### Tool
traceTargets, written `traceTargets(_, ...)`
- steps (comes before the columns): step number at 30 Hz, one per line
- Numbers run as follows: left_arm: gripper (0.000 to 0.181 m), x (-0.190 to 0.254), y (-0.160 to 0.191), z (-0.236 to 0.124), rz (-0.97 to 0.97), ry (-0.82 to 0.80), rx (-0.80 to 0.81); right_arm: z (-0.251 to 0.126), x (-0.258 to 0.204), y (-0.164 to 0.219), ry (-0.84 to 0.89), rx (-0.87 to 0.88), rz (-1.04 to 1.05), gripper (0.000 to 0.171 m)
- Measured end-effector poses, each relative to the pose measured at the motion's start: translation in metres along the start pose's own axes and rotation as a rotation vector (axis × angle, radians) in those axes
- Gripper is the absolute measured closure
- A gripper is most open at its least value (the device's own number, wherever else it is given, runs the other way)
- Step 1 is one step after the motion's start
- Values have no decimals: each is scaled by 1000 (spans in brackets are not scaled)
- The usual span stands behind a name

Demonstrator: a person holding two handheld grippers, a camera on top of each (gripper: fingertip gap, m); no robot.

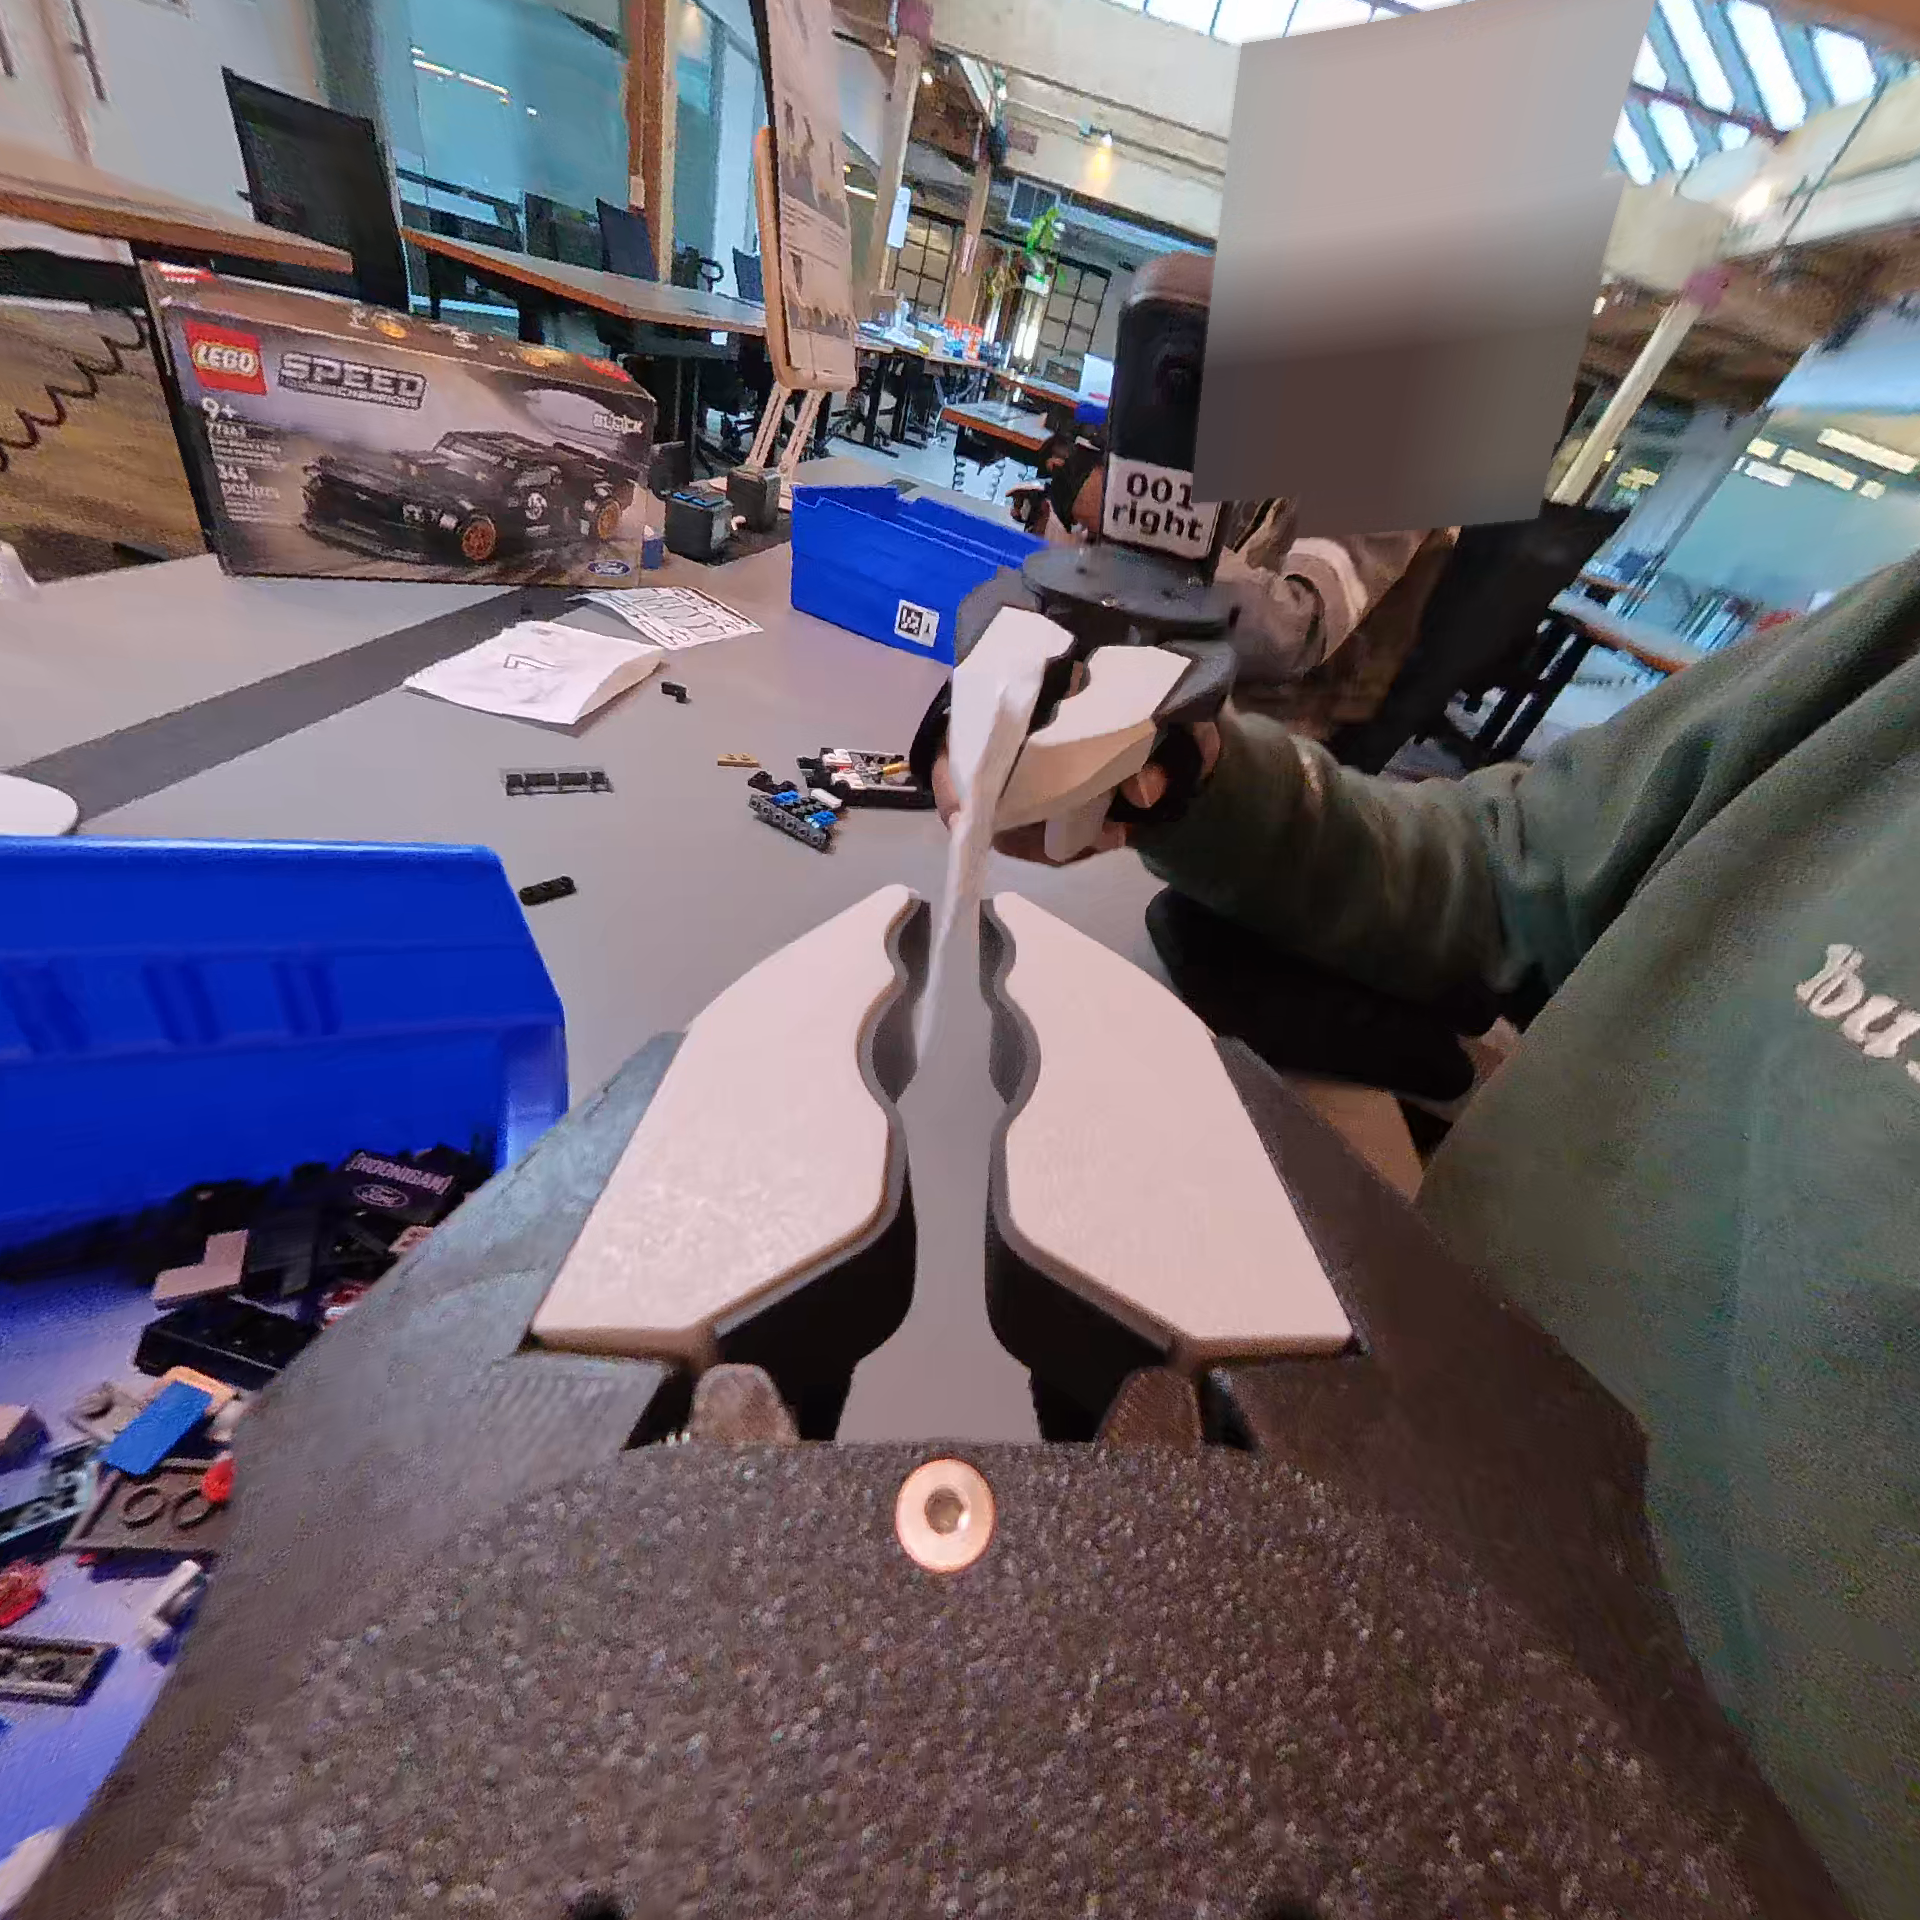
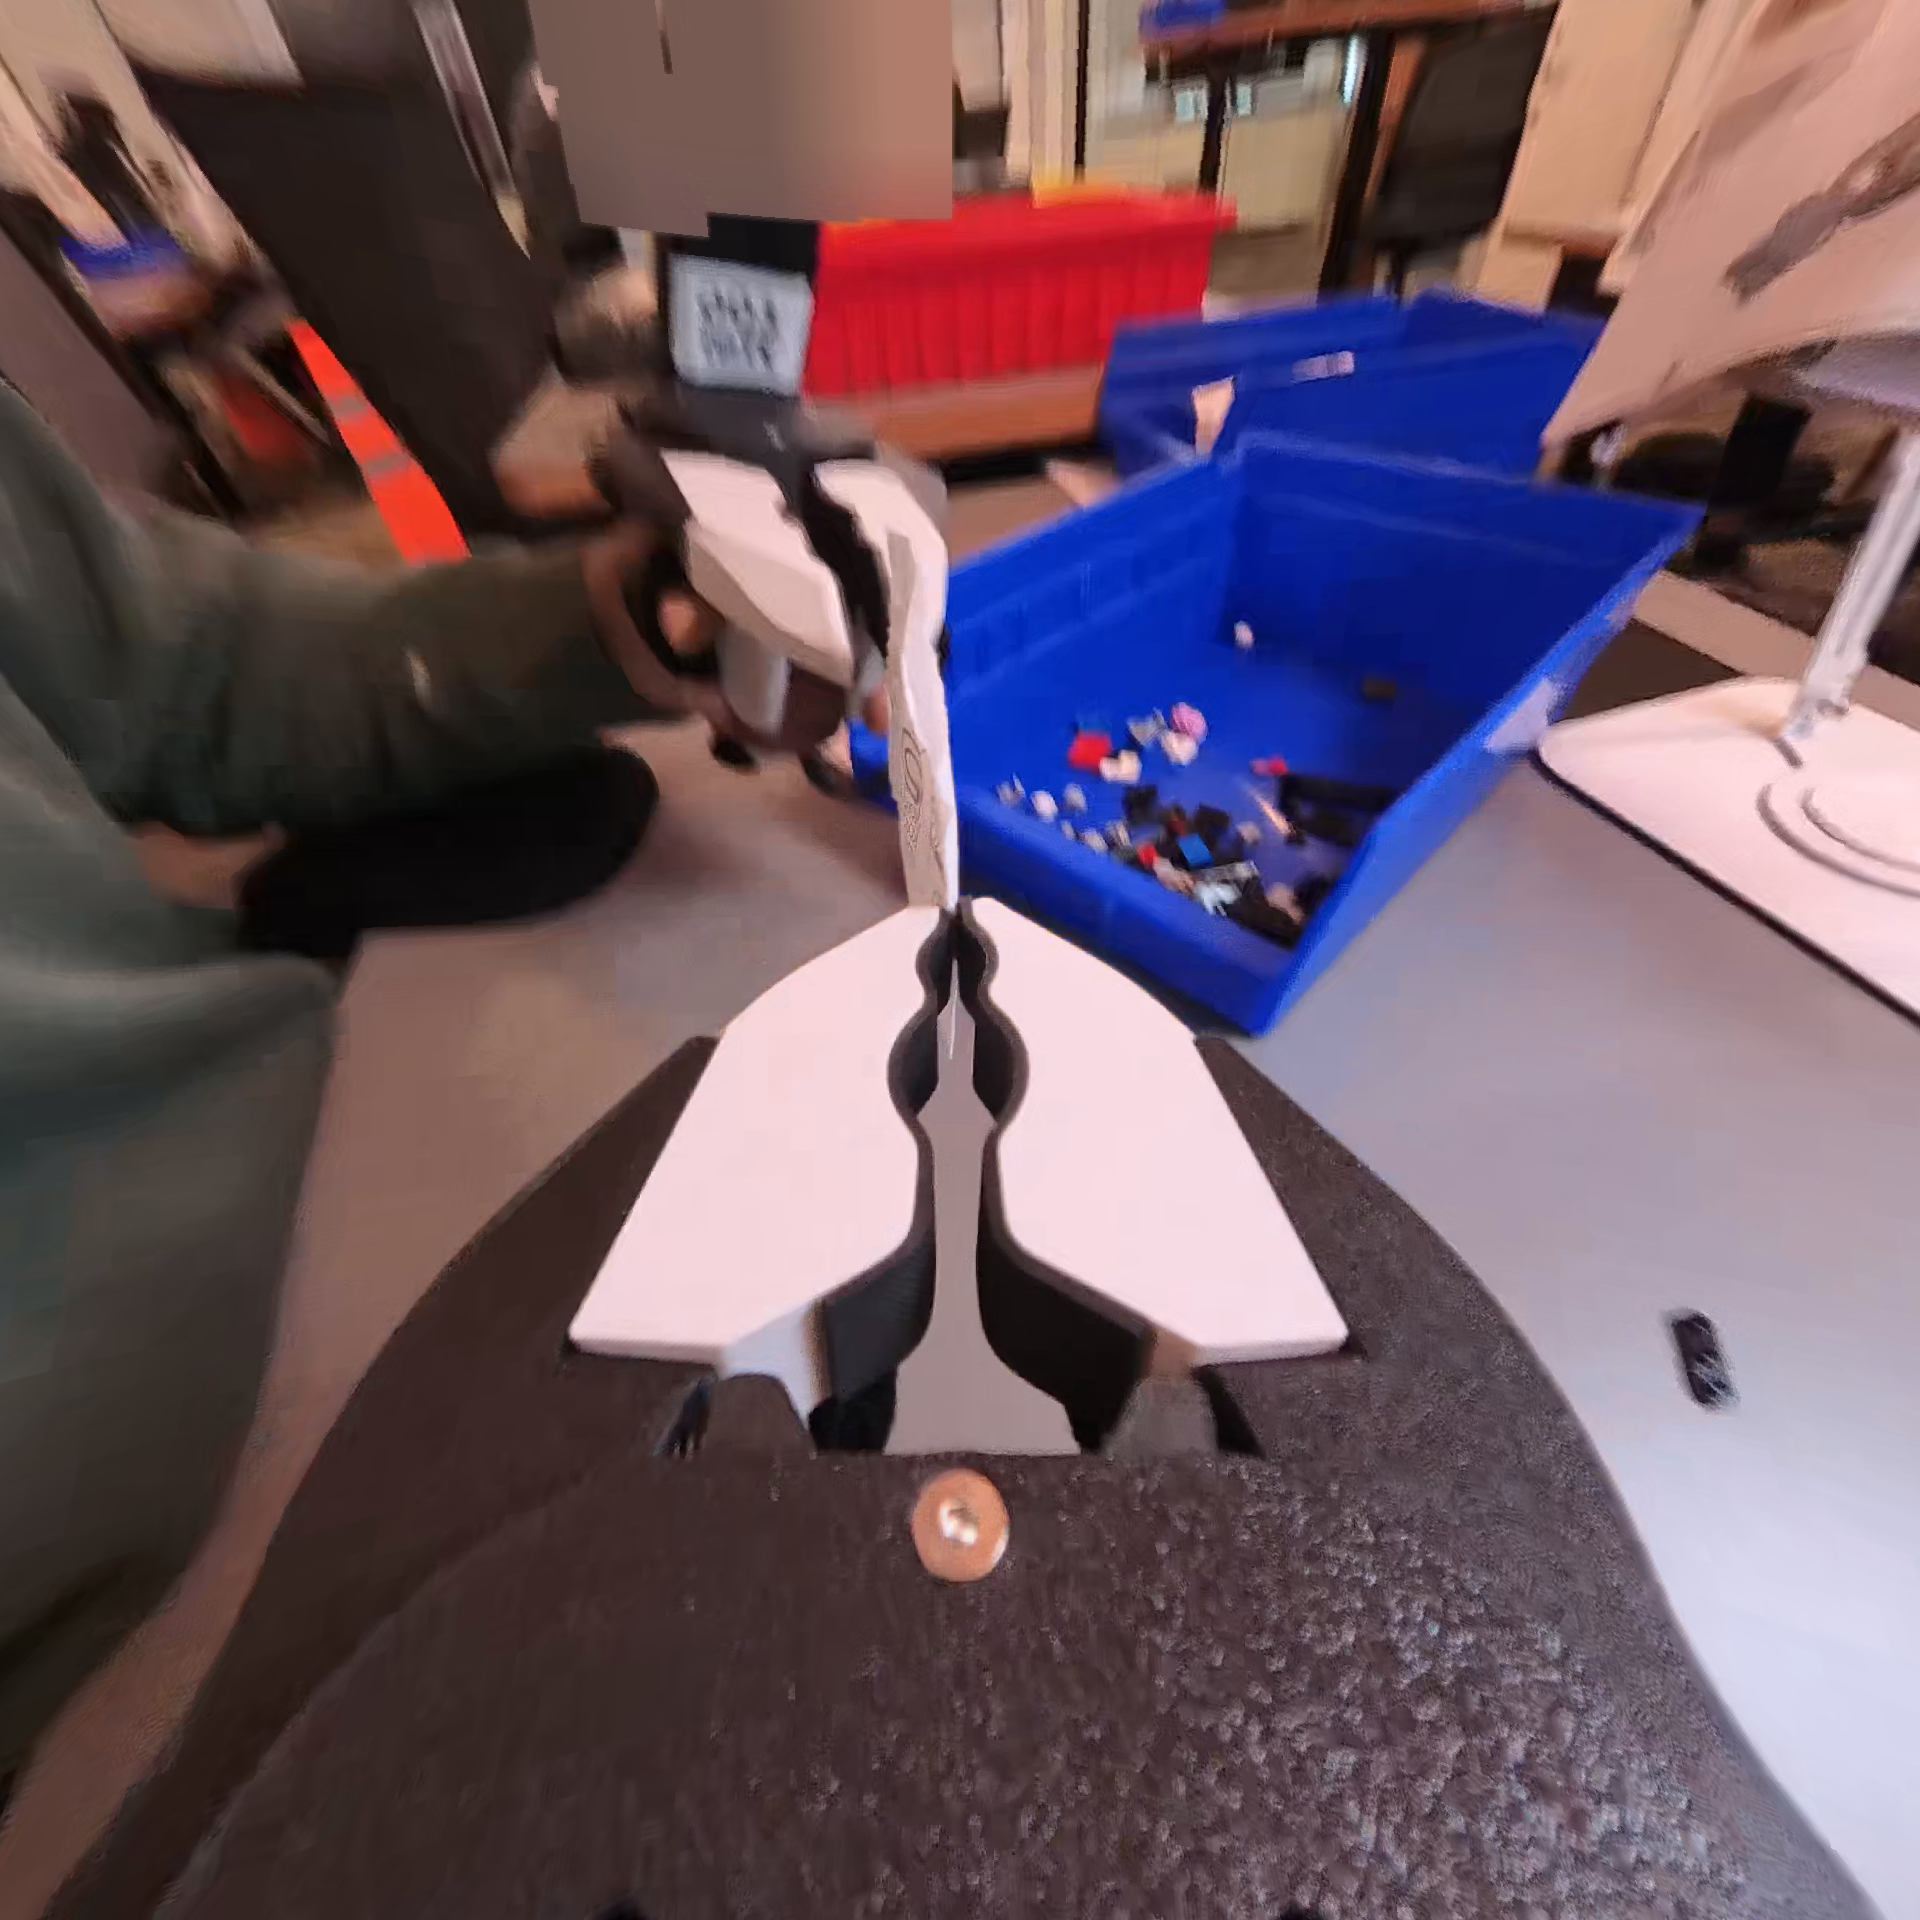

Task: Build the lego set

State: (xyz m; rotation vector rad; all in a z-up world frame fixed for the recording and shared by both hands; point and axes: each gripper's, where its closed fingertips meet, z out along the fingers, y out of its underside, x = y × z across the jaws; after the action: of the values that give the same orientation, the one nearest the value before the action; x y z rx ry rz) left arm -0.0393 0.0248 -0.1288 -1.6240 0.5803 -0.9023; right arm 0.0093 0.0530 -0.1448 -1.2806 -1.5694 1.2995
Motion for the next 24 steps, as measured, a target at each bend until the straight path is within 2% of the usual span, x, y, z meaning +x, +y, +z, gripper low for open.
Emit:
traceTargets(6,181,-4,37,7,144,-97,-159,11,-7,23,-43,-92,-34,171)
traceTargets(9,181,4,46,14,154,-56,-187,25,-23,19,-119,-63,-26,171)
traceTargets(12,181,6,61,21,194,-29,-254,38,-30,27,-111,-119,-121,171)
traceTargets(18,181,-7,34,-5,239,-141,-160,16,-12,28,-71,-97,-85,171)
traceTargets(19,161,-8,31,-7,234,-149,-151,15,-12,27,-78,-91,-83,171)
traceTargets(20,153,-10,32,-8,227,-157,-162,16,-13,27,-84,-95,-85,171)
traceTargets(21,153,-10,36,-7,232,-146,-183,16,-14,28,-89,-100,-90,171)
traceTargets(23,162,-10,46,-4,256,-141,-231,17,-17,30,-111,-101,-84,171)
traceTargets(24,173,-8,52,-3,271,-129,-258,17,-17,32,-118,-104,-81,171)
